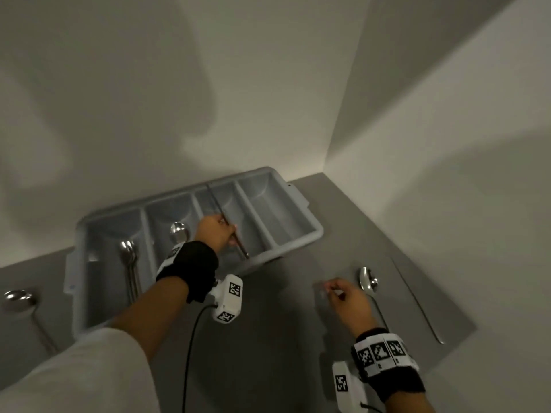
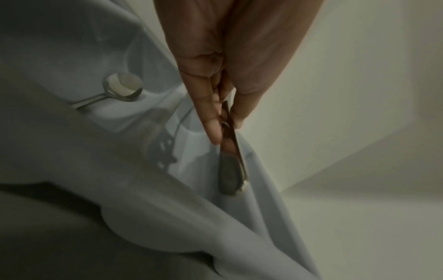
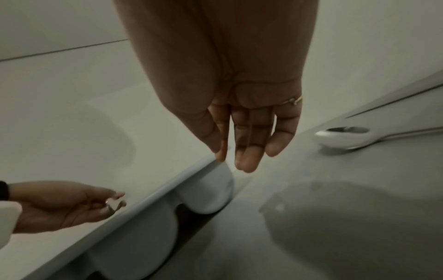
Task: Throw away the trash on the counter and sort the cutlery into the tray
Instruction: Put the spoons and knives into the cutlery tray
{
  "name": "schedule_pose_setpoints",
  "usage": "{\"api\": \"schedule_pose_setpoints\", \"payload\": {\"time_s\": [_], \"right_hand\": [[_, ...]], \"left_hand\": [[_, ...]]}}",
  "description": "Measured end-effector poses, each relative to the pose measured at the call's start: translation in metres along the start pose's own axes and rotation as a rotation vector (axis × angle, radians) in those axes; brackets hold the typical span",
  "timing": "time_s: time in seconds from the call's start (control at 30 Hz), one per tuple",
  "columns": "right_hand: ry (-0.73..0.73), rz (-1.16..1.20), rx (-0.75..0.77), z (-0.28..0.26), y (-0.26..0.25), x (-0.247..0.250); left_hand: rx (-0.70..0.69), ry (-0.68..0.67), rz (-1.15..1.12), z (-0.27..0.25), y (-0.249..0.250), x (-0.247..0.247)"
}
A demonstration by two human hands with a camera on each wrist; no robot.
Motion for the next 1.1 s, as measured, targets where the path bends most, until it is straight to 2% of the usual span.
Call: {"api": "schedule_pose_setpoints", "payload": {"time_s": [0.07,0.17,0.23,0.33,0.4,0.57,0.63,0.77,0.87,0.93,1.0,1.1], "right_hand": [[0.031,-0.003,-0.072,0.001,0.027,0.02],[0.06,-0.072,-0.137,0.003,0.061,0.039],[0.068,-0.216,-0.161,0.005,0.075,0.048],[0.103,-0.355,-0.282,0.004,0.092,0.056],[0.145,-0.394,-0.316,0.004,0.1,0.06],[0.135,-0.384,-0.352,0.016,0.114,0.058],[0.099,-0.39,-0.37,0.02,0.117,0.055],[-0.034,-0.465,-0.393,0.019,0.116,0.046],[-0.025,-0.283,-0.353,0.012,0.093,0.043],[0.058,-0.097,-0.219,0.01,0.052,0.038],[0.074,0.061,-0.042,0.011,-0.003,0.024],[0.024,0.274,0.143,0.021,-0.083,-0.016]], "left_hand": [[0.075,0.033,0.138,0.019,-0.007,-0.006],[0.112,0.02,0.382,0.026,-0.004,-0.015],[0.119,-0.043,0.569,0.03,-0.002,-0.029],[0.169,-0.165,0.836,0.041,-0.012,-0.049],[0.193,-0.199,0.91,0.044,-0.021,-0.057],[0.245,-0.286,0.967,0.048,-0.038,-0.069],[0.196,-0.304,0.985,0.044,-0.035,-0.072],[0.075,-0.198,0.785,0.027,-0.012,-0.062],[-0.077,-0.09,0.425,-0.004,0.014,-0.037],[-0.137,-0.035,0.199,-0.035,0.018,-0.007],[-0.174,0.014,0.137,-0.068,0.007,0.027],[-0.166,0.143,0.088,-0.112,-0.034,0.081]]}}
Point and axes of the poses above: each hand's wrist, its own z-axis towards the middle knuckle, its own x-axis out of the back of the hand, y = z × x, the point moved 7 cm from there along z, towards the middle knuckle, and after that the axes turned 6 degrees about z, right-handed, at the moved point
